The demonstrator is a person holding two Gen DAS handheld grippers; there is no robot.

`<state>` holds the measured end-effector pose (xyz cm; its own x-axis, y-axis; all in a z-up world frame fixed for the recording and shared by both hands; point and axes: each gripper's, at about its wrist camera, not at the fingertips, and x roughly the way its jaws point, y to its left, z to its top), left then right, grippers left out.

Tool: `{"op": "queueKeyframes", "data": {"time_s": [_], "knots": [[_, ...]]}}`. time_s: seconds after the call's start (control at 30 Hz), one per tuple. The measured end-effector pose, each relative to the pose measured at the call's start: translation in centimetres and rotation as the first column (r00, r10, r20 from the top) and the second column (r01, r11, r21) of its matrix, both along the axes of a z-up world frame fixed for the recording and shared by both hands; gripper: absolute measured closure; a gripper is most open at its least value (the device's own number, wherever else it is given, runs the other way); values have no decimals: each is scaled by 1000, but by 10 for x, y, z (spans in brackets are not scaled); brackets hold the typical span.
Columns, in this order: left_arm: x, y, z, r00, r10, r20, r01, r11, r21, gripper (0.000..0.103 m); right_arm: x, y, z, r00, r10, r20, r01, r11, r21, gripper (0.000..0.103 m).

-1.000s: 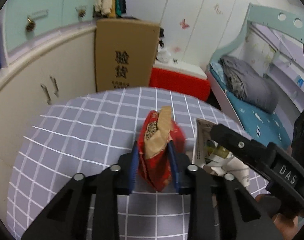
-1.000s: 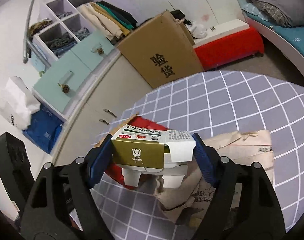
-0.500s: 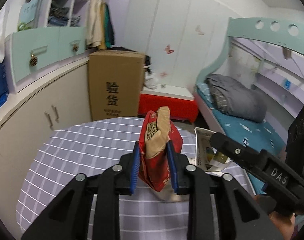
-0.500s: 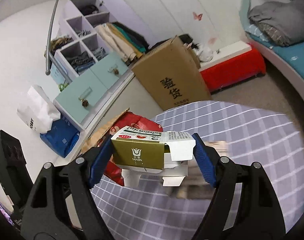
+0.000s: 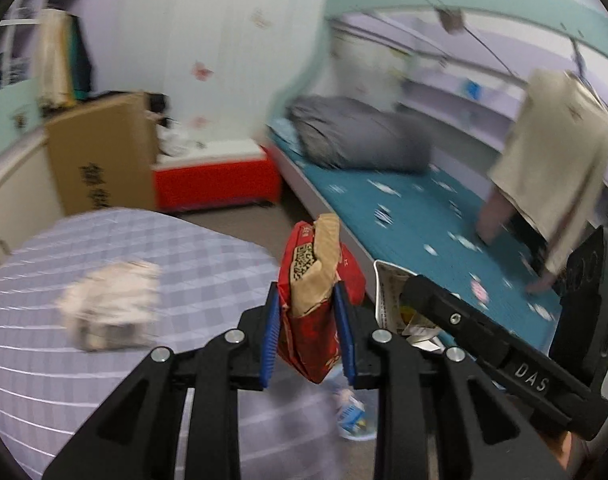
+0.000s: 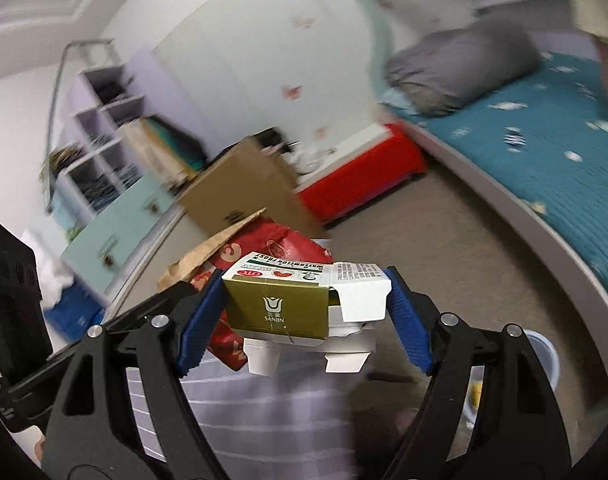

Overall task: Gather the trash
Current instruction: 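Carry both items to the basin and release the olive-green box from the right gripper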

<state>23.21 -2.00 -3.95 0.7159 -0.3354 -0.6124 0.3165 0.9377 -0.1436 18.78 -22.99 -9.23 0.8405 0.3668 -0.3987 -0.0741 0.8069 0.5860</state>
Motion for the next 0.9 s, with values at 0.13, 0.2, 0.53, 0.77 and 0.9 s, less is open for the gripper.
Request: {"op": "queueKeyframes", "data": {"time_s": [0.13, 0.2, 0.53, 0.77, 0.9], "knots": [[-1, -67, -46, 991, -99, -86, 101, 995, 15, 78, -22, -56, -38, 993, -102, -62, 102, 995, 0, 26], [3, -94, -71, 982, -134, -136, 139, 990, 27, 78, -27, -78, -62, 985, -137, -108, 139, 990, 5, 26], [35, -160, -189, 938, -130, -323, 182, 974, 135, 78, -19, -134, -182, 917, -226, -329, 239, 971, -1, 26], [52, -159, -239, 914, -84, -397, 171, 967, 190, 78, 9, -141, -265, 860, -186, -475, 247, 967, 68, 17], [58, -162, -258, 899, -79, -430, 183, 962, 205, 78, 11, -145, -281, 840, -183, -510, 248, 967, 62, 17]]}}
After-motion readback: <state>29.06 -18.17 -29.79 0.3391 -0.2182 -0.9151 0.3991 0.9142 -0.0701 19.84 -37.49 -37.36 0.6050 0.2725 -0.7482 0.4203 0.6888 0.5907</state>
